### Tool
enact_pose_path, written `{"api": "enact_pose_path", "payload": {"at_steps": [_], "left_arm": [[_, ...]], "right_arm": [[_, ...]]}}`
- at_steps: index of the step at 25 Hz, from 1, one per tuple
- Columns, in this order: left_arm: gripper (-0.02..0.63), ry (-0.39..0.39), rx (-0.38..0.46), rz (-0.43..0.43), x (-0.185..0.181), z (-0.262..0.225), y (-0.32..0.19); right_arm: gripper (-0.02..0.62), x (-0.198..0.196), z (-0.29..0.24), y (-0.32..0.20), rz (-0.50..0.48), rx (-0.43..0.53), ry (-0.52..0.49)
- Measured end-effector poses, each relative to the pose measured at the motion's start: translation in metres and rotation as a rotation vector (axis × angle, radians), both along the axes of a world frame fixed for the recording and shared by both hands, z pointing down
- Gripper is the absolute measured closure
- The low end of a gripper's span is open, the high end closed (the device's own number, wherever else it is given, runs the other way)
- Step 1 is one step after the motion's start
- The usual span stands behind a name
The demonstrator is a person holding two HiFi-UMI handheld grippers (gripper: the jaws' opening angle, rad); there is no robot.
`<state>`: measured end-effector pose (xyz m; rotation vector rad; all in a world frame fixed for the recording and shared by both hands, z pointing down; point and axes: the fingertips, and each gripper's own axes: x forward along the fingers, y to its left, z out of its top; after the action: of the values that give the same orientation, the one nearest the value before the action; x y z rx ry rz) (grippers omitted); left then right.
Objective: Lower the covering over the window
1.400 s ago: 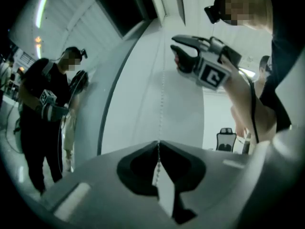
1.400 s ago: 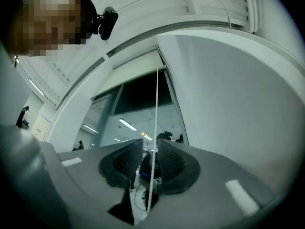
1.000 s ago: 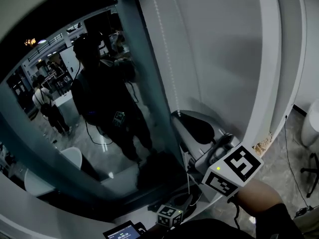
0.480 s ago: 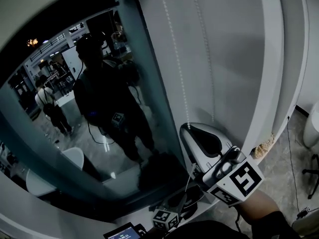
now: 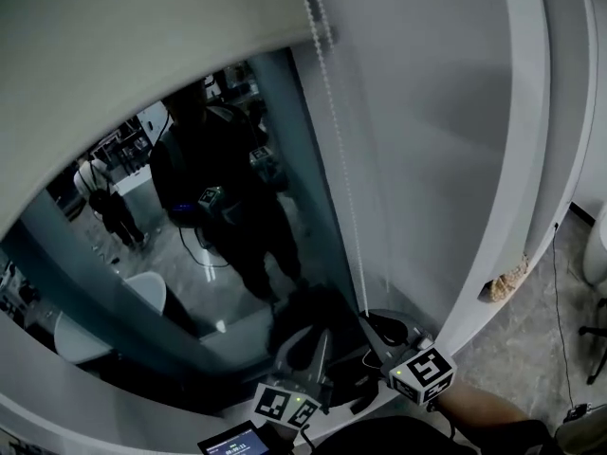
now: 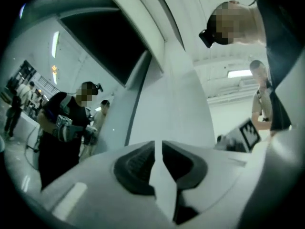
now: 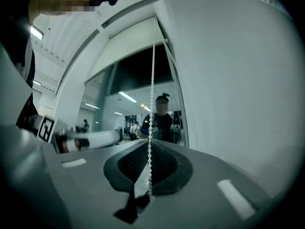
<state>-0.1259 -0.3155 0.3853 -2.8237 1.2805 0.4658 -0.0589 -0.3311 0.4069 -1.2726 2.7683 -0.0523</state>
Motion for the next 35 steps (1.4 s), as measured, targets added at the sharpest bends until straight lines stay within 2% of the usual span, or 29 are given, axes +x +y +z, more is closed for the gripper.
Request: {"api": "enact_pose_path", "payload": {"at_steps": [4, 7, 8, 10, 12, 13, 14, 15, 20, 23, 24, 25, 27, 32, 35], "left_arm": [[0.552, 0.057, 0.004, 0.152, 0.04, -0.039, -0.004], [0.516, 0.021, 0.09, 0.205, 0.072, -0.054, 0.007], [0.491, 0.003, 0.122, 0.209, 0.081, -0.059, 0.01], [0.483, -0.013, 0.179, 0.196, 0.092, -0.075, 0.01], [0.48, 0.007, 0.22, 0.17, 0.093, -0.096, 0.005], [0.487, 0.02, 0.233, 0.157, 0.091, -0.105, 0.003], [0.523, 0.027, 0.239, 0.149, 0.091, -0.111, 0.001], [0.584, 0.029, 0.238, 0.147, 0.09, -0.113, 0.0], [0.592, 0.063, 0.187, 0.18, 0.086, -0.097, 0.0], [0.594, 0.053, 0.168, 0.171, 0.083, -0.091, -0.001], [0.594, 0.049, 0.167, 0.161, 0.08, -0.09, -0.001], [0.592, 0.042, 0.163, 0.151, 0.076, -0.087, -0.002], [0.594, 0.012, 0.13, 0.136, 0.069, -0.075, -0.007], [0.594, -0.064, -0.048, 0.12, 0.064, -0.005, -0.02], [0.594, -0.118, -0.13, 0.136, 0.069, 0.047, -0.018]], "right_arm": [[0.583, 0.007, 0.072, -0.001, 0.019, -0.103, 0.023], [0.583, 0.002, 0.116, 0.008, -0.003, -0.178, 0.06], [0.583, 0.0, 0.127, 0.012, -0.017, -0.197, 0.075], [0.583, -0.007, 0.141, 0.022, -0.051, -0.23, 0.105], [0.581, -0.012, 0.156, 0.032, -0.082, -0.267, 0.138], [0.583, -0.012, 0.165, 0.037, -0.093, -0.293, 0.151], [0.581, -0.012, 0.174, 0.041, -0.1, -0.319, 0.161], [0.581, -0.01, 0.183, 0.045, -0.102, -0.34, 0.166], [0.581, 0.002, 0.205, 0.048, -0.069, -0.408, 0.164], [0.577, 0.011, 0.208, 0.049, -0.047, -0.429, 0.153], [0.569, 0.012, 0.204, 0.052, -0.049, -0.418, 0.146], [0.529, 0.013, 0.194, 0.054, -0.054, -0.394, 0.131], [0.497, 0.016, 0.156, 0.056, -0.052, -0.304, 0.075], [0.511, 0.034, -0.017, 0.056, -0.002, 0.03, -0.158], [0.511, 0.033, -0.106, 0.052, 0.011, 0.206, -0.16]]}}
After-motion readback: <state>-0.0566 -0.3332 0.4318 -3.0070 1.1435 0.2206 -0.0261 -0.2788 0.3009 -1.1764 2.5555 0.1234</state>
